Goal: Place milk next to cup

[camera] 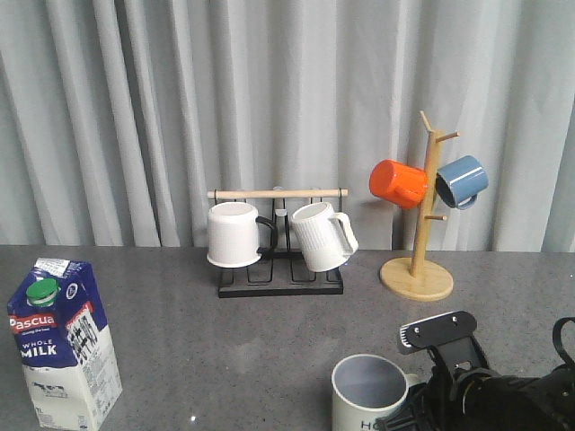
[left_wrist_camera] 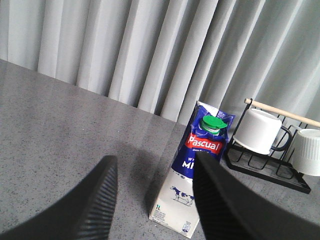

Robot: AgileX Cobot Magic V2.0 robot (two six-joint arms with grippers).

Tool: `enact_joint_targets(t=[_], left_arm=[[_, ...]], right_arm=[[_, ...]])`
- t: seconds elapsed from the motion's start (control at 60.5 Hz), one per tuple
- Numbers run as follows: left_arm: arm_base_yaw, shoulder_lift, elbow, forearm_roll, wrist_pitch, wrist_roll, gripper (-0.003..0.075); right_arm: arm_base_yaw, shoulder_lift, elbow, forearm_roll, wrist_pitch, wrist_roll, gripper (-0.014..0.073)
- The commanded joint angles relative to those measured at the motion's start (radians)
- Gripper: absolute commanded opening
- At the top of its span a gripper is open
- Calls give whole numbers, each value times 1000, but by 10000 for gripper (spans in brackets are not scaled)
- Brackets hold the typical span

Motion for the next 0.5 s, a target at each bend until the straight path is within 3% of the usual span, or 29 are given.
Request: enact_joint_targets(t=[0.0,0.149,0.479], left_arm=[[-4,19,-33,2,-67,0,349],[-4,19,-33,2,-67,0,349],[-4,19,-33,2,-67,0,349]], right_arm=[[0,-41,-30,6,-35,-2,290],[0,-68,-30,6,12,-4,334],[0,-179,-30,23,170,-6,338]])
